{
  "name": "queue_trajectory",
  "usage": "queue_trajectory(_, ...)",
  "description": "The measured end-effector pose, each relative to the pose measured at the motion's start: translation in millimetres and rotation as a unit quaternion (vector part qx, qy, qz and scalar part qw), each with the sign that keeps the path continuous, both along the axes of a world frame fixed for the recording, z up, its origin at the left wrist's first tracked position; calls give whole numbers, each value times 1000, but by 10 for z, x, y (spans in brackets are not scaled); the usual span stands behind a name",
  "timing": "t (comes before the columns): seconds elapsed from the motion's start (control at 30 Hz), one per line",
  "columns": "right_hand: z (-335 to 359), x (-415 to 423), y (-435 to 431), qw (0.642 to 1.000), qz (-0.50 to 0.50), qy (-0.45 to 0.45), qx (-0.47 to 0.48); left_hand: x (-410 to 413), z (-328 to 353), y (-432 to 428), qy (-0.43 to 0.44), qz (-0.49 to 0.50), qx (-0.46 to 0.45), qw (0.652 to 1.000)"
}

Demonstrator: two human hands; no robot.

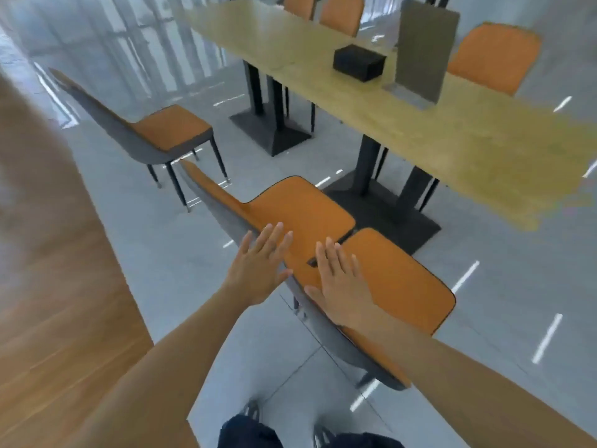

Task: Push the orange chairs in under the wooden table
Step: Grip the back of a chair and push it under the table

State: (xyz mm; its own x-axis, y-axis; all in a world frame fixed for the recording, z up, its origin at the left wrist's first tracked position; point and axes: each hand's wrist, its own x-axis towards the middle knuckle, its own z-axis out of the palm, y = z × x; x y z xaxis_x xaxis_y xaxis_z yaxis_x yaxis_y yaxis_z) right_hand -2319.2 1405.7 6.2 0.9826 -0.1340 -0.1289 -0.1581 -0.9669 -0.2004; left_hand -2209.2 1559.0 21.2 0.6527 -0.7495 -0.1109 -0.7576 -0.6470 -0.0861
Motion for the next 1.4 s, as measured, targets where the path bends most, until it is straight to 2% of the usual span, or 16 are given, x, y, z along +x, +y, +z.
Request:
queue_trajectory(0.1, -47, -43, -2, 996, -94, 4, 10, 229, -41, -216, 9, -99, 8, 995)
queue_trajectory(0.23, -96, -210, 121, 976, -213, 53, 8, 421, -59, -404, 28, -230, 29, 972)
queue_trajectory(0.4, -93, -426, 226, 937, -330, 111, 40, 456, -156, -543, 61, -328, 47, 941)
queue_trajectory(0.5, -94, -543, 276, 917, -363, 127, 109, 416, -216, -685, 122, -356, 45, 925)
queue_trajectory(0.57, -124, -652, 344, 908, -370, 145, 133, 353, -267, -766, 194, -373, 59, 906)
queue_trajectory(0.63, -173, -722, 392, 916, -361, 156, 77, 301, -346, -791, 242, -379, 108, 887)
queue_trajectory(0.7, -217, -723, 394, 921, -362, 141, 17, 266, -437, -763, 210, -401, 141, 881)
queue_trajectory(0.8, -263, -689, 382, 919, -375, 118, -10, 254, -491, -760, 151, -425, 111, 886)
queue_trajectory(1.17, -309, -673, 194, 931, -363, -10, -26, 341, -446, -971, 111, -462, 76, 876)
queue_trajectory(1.4, -231, -545, -108, 933, -350, -20, -78, 457, -455, -1281, 98, -466, 62, 877)
